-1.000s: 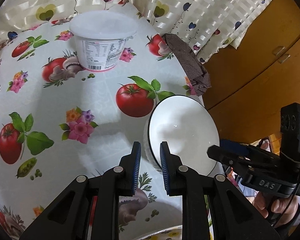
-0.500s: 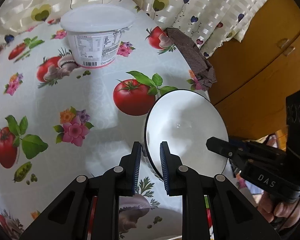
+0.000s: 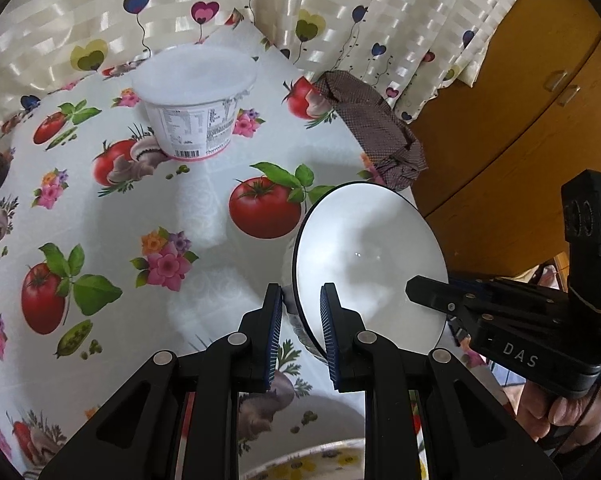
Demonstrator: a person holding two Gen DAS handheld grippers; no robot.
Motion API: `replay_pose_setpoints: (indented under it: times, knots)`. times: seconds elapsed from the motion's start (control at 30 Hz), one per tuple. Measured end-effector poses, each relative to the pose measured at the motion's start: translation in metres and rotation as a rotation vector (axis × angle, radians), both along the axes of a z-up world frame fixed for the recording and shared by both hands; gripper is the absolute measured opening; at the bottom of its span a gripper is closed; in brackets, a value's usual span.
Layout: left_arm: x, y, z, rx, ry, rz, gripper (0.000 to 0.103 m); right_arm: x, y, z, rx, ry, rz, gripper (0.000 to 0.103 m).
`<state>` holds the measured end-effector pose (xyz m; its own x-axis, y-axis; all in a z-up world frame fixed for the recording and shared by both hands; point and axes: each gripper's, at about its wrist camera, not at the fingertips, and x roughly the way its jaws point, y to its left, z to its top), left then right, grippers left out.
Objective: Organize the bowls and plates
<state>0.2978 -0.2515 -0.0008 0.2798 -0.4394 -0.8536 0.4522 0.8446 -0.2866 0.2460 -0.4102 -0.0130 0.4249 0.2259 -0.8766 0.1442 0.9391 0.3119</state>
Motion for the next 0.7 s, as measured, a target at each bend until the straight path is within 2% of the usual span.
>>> replay_pose_setpoints:
  times: [0.27, 0.7]
  knots:
    - [-0.021, 0.017, 0.015, -0.014, -0.003, 0.013, 0.020, -0.017, 0.016, 0.026, -0.022, -0.021, 0.038, 0.016]
    - [-0.074, 0.052, 0.055, -0.013, -0.063, 0.032, 0.020, -0.062, 0.056, 0.061, -0.044, -0.053, 0.113, 0.016]
